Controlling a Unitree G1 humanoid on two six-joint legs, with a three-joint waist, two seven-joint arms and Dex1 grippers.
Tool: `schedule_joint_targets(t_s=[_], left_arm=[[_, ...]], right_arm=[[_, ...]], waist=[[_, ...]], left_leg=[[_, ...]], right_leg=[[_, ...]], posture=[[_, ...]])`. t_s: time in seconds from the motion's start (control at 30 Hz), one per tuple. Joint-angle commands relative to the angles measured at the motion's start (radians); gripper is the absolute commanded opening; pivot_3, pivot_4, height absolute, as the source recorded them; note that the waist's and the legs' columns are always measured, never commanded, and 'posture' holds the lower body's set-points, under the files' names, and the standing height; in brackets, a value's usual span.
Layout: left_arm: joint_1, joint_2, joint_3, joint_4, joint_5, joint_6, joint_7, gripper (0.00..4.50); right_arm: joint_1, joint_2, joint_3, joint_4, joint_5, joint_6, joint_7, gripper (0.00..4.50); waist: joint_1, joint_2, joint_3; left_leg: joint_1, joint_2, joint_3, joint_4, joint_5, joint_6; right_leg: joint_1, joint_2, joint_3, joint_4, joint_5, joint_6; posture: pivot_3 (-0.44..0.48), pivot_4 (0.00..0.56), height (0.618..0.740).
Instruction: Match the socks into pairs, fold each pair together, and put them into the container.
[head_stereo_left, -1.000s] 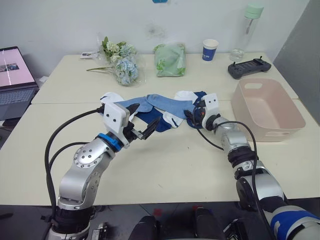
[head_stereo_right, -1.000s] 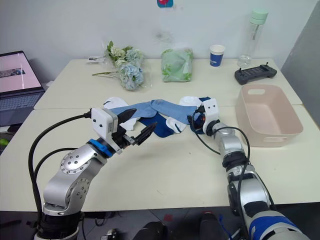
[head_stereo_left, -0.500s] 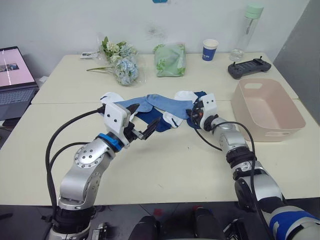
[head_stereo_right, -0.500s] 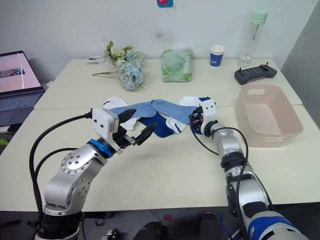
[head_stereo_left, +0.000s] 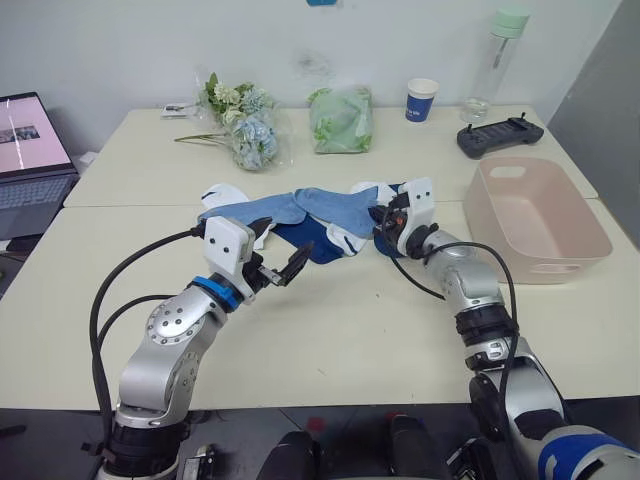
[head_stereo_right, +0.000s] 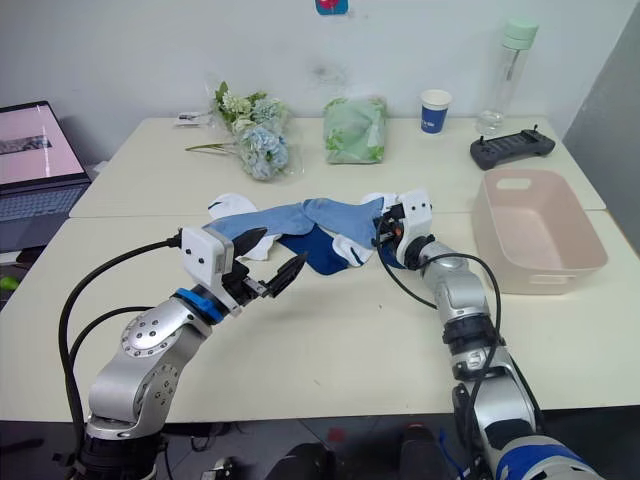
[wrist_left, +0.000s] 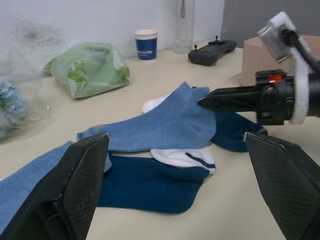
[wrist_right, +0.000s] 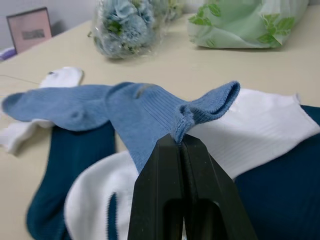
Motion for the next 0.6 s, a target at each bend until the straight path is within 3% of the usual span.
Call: schedule_joint_targets(t_s=[0.03,0.3,0.43,0.6], left_arm=[[-0.002,0.012,0.025,-0.010,0.006,-0.024,0.003,4.50],[0.001,0.040,0.055,0.008,-0.003,-0.017,-0.022,4.50],[-0.012,0.056,0.057,0.025,-0.004,-0.016,-0.038,4.50],[-0.074,0.072,0.015,0.076,-0.016,0.028,-0.090,4.50]], right_arm=[[0.038,-0.027,-0.028,-0.196,0.060,0.101,0.001,0.03],[0.274,-0.137,-0.138,-0.637,0.305,0.479,-0.004,0.03],[0.337,-0.160,-0.191,-0.742,0.419,0.593,-0.014,0.03],[0.552,-0.312,-0.230,-0.868,0.547,0.670,0.101,0.03]], waist=[[0.001,0.000,0.000],[0.006,0.000,0.000],[0.003,0.000,0.000],[0.019,-0.001,0.000]], left_leg=[[0.000,0.000,0.000,0.000,0.000,0.000],[-0.001,0.000,0.000,0.000,0.000,0.000],[0.000,0.000,0.001,0.000,0.000,0.000],[-0.001,-0.001,0.000,0.000,0.000,0.001]], right_leg=[[0.000,0.000,0.000,0.000,0.000,0.000],[0.000,0.000,0.000,-0.001,0.000,0.000],[0.001,0.000,0.000,0.000,0.000,0.000],[0.002,0.000,-0.002,-0.001,0.000,0.001]], posture=[[0.000,0.150,0.740],[0.000,0.150,0.740],[0.000,0.150,0.740],[0.000,0.150,0.740]])
